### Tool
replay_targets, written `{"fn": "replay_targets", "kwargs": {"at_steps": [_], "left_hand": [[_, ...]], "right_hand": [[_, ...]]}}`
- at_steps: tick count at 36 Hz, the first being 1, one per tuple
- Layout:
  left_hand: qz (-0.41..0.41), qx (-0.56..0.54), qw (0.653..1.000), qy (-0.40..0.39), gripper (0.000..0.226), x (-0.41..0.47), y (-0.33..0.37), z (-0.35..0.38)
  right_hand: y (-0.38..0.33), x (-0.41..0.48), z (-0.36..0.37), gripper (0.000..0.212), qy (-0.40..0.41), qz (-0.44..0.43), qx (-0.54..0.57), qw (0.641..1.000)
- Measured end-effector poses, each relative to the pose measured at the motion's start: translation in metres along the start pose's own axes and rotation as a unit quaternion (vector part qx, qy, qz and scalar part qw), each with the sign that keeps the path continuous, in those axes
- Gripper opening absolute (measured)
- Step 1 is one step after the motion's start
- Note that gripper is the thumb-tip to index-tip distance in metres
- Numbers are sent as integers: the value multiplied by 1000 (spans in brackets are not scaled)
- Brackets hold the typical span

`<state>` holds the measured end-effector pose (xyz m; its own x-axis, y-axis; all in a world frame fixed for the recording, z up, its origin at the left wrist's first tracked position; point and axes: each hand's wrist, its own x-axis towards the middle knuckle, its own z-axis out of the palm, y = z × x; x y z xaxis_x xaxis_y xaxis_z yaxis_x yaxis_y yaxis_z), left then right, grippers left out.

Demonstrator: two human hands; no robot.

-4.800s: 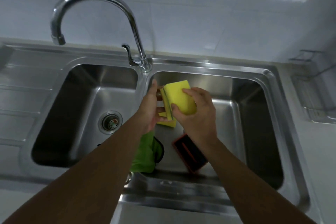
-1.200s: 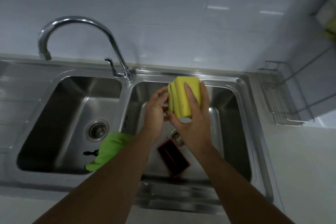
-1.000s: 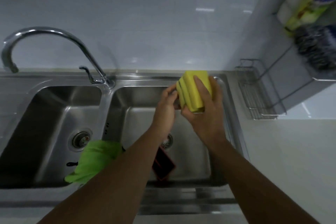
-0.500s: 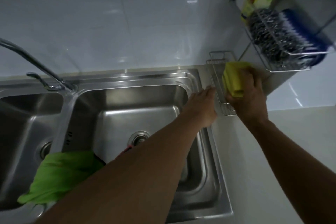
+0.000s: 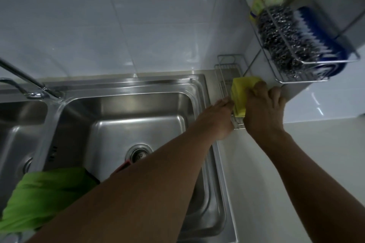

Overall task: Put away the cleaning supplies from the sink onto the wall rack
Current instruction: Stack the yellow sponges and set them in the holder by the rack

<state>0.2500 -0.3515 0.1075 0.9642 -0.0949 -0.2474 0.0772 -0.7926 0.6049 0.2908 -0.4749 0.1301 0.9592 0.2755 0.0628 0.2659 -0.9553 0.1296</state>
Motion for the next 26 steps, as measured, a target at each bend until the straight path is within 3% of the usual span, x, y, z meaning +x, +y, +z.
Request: {"fn": "replay_targets", "kwargs": {"at_steps": [2,6,12,18,21,26], "left_hand": [[2,1,1000,1,70,1,0,1],[-3,9,1000,-6,73,3,-3,3],[25,37,999,-31,74,-4,-17,-5],[3,49,999,-9,75,-21,-40,-23],[-9,55,998,15,74,-33,-52,-32],[-32,78,995,53,71,-60,-81,-50]], "right_hand": [[-2,6,5,38,24,4,83,996],[0,28,16,40,51,-17,185,981],[2,80,25,72,-67,-89,193,975],[-2,86,18,76,-108,-74,182,974],[-19,70,16,74,-66,-34,170,983],[-69,20,22,80,30,-84,224,970]]}}
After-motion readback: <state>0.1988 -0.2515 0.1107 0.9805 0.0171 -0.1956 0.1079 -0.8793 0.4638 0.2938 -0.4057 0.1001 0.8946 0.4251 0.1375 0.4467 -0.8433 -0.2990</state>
